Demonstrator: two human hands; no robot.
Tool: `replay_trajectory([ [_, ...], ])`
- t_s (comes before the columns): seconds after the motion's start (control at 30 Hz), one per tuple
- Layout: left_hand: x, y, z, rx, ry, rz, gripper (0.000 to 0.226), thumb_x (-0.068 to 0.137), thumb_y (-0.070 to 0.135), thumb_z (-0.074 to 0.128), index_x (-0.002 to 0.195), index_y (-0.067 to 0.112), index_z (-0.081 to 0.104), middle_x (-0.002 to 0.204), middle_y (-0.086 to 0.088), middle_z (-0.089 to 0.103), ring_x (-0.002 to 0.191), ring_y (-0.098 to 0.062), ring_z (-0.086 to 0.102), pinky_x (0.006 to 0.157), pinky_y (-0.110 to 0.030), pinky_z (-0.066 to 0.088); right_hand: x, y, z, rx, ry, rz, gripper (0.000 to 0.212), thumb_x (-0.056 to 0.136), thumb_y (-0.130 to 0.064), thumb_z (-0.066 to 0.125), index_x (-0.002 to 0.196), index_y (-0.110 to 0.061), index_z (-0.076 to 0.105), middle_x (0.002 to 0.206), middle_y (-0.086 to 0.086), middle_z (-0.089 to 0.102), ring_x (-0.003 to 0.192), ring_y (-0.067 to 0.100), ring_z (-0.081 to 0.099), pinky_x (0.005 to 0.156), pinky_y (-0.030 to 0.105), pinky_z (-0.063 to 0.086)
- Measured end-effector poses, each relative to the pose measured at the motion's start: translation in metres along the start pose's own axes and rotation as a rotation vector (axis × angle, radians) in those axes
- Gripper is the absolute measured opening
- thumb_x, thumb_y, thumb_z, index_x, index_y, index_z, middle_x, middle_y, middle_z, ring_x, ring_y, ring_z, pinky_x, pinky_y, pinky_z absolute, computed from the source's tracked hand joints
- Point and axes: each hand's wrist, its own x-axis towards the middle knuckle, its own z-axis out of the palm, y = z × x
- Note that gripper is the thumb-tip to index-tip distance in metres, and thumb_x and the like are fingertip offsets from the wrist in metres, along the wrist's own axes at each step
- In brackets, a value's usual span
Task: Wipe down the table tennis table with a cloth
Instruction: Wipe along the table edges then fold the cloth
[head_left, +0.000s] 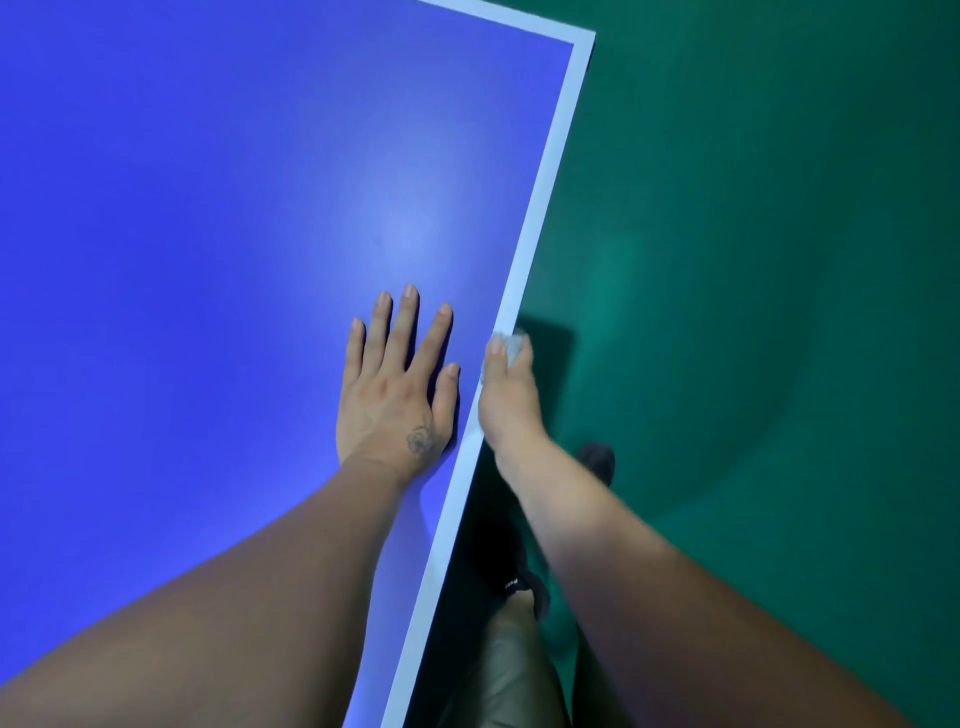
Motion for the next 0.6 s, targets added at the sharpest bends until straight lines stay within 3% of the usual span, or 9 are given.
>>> replay_trajectory([
  [0.1,0.0,-0.001,0.001,-0.014,0.003,-0.004,0.063,0.111,0.045,0.028,0.172,0.029,0.02,0.181,-0.002,0.005,0.167,-0.025,-0.003,0.134,-0.054,0.007,-0.022,0.017,0.002,0.011,-0.008,0.063,0.062,0.115,-0.042,0.034,0.17,-0.024,0.011,0.175,-0.005,0.024,0.157,0.014,0.029,0.114,0.02,0.022],
  [0.3,0.001,-0.001,0.002,-0.04,0.036,0.004,0.062,0.112,0.042,0.034,0.171,0.028,0.025,0.181,-0.002,0.009,0.168,-0.025,0.0,0.134,-0.055,0.01,0.014,-0.008,-0.001,0.003,-0.007,0.061,0.061,0.115,-0.044,0.031,0.17,-0.024,0.014,0.172,-0.005,0.029,0.154,0.018,0.035,0.114,0.025,0.025],
  [0.37,0.001,-0.001,0.002,-0.044,0.045,0.007,0.061,0.112,0.04,0.036,0.171,0.027,0.026,0.181,-0.002,0.01,0.168,-0.025,0.002,0.134,-0.056,0.011,0.039,-0.03,-0.005,-0.008,0.005,0.036,0.056,0.114,-0.046,0.031,0.163,-0.02,0.028,0.164,0.001,0.043,0.143,0.023,0.047,0.114,0.034,0.035],
  [0.47,0.003,-0.001,0.001,-0.061,0.06,0.01,0.061,0.111,0.038,0.038,0.17,0.027,0.029,0.18,-0.003,0.012,0.167,-0.026,0.004,0.134,-0.057,0.012,0.078,-0.075,-0.016,-0.005,-0.003,0.003,0.042,0.115,-0.04,0.031,0.145,-0.012,0.042,0.132,-0.001,0.056,0.11,0.019,0.053,0.092,0.031,0.039],
  [0.53,0.002,0.0,0.002,-0.062,0.067,0.011,0.061,0.11,0.037,0.04,0.17,0.026,0.03,0.18,-0.003,0.014,0.167,-0.027,0.006,0.133,-0.058,0.014,0.101,-0.102,-0.024,0.033,-0.02,-0.012,0.04,0.116,-0.035,0.031,0.147,-0.013,0.041,0.131,-0.006,0.052,0.109,0.014,0.05,0.095,0.026,0.038],
  [0.6,0.002,0.002,0.001,-0.06,0.067,0.007,0.062,0.11,0.037,0.041,0.169,0.026,0.031,0.18,-0.003,0.014,0.167,-0.028,0.006,0.133,-0.059,0.014,0.114,-0.124,-0.032,0.043,-0.028,-0.016,0.041,0.117,-0.034,0.031,0.15,-0.013,0.039,0.143,-0.004,0.051,0.121,0.016,0.052,0.098,0.024,0.036],
])
